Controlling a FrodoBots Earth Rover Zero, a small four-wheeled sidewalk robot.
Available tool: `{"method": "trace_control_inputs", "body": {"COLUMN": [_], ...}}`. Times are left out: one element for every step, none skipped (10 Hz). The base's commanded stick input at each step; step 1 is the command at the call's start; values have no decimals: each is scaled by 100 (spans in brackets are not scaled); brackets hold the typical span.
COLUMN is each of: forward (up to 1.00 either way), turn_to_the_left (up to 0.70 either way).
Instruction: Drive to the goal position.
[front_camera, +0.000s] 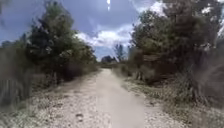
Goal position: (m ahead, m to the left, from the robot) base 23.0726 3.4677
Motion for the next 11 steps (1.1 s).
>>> {"method": "trace_control_inputs", "body": {"forward": [50,50,50,50,50,50,50,50,50,50,50], "turn_to_the_left": [0,0,0,0,0,0,0,19,9,0,0]}}
